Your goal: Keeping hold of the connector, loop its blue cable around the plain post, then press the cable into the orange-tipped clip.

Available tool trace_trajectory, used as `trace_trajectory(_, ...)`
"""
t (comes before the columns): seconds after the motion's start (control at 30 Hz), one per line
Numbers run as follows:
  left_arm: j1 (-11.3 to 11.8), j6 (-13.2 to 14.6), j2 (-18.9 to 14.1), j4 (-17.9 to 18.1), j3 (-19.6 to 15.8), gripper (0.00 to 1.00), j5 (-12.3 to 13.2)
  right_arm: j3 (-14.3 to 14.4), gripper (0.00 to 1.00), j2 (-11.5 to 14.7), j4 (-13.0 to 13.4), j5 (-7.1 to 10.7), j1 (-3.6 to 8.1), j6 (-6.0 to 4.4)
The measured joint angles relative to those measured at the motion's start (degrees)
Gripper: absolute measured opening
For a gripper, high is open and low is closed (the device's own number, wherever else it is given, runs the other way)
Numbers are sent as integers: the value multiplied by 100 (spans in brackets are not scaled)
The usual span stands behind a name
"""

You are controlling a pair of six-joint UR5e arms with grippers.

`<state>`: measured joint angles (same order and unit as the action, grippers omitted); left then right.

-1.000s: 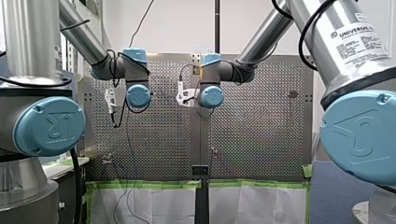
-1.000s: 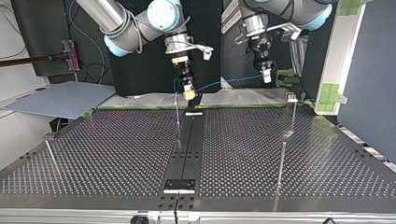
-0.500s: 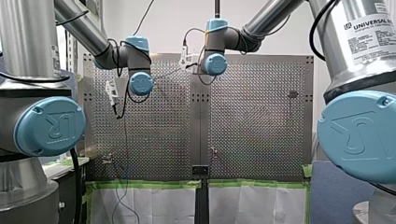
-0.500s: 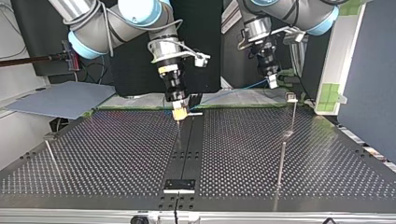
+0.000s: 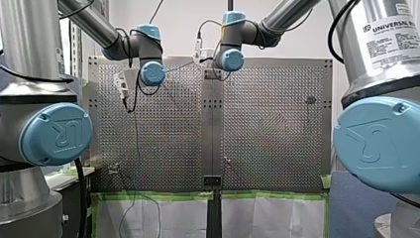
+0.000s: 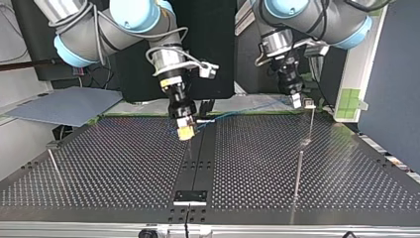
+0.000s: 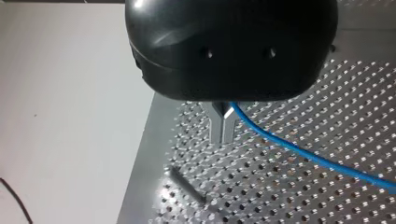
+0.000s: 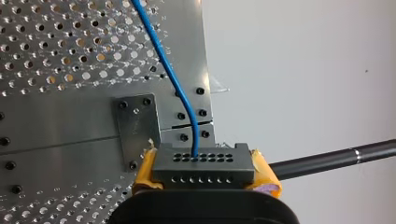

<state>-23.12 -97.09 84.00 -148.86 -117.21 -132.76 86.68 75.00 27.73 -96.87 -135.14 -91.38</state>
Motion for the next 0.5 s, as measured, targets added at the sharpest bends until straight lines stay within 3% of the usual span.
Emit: trace_trajectory(0.5, 272, 109, 20, -856, 855, 0, 118, -252, 0, -296, 20, 212, 134, -177)
